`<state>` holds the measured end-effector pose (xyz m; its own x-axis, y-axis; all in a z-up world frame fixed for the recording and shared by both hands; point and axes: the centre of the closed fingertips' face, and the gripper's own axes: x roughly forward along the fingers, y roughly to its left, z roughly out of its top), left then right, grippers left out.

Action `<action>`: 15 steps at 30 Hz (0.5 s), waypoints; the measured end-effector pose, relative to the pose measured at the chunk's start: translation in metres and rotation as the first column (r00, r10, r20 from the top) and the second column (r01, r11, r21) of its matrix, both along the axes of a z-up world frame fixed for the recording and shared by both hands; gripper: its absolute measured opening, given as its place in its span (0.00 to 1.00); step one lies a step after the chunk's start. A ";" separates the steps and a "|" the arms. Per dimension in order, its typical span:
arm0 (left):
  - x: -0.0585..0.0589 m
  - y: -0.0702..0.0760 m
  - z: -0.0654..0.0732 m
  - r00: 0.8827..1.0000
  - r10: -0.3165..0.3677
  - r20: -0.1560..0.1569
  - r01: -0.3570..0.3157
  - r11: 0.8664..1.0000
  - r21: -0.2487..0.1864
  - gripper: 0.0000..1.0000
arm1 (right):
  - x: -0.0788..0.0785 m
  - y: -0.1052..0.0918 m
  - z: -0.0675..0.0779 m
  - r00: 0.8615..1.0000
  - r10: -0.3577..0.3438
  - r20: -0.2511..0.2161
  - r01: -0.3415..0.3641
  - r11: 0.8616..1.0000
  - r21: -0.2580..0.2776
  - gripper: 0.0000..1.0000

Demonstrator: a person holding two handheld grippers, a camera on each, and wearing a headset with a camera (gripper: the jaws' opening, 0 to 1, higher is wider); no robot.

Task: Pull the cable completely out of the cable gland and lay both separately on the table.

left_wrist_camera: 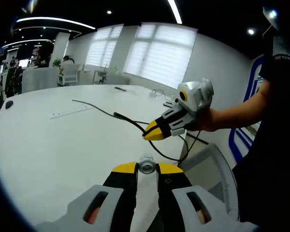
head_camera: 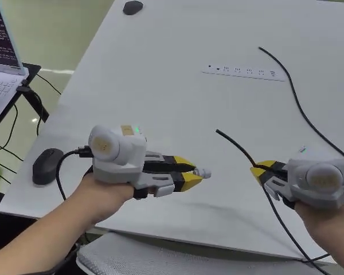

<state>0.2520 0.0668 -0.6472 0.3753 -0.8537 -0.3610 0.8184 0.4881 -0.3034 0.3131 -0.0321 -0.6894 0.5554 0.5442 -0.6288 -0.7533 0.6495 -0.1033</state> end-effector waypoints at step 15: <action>0.002 0.015 -0.025 0.999 -0.036 -0.007 0.036 0.999 0.013 0.15 | 0.026 0.055 -0.009 0.996 0.088 0.018 -0.085 0.988 -0.126 0.00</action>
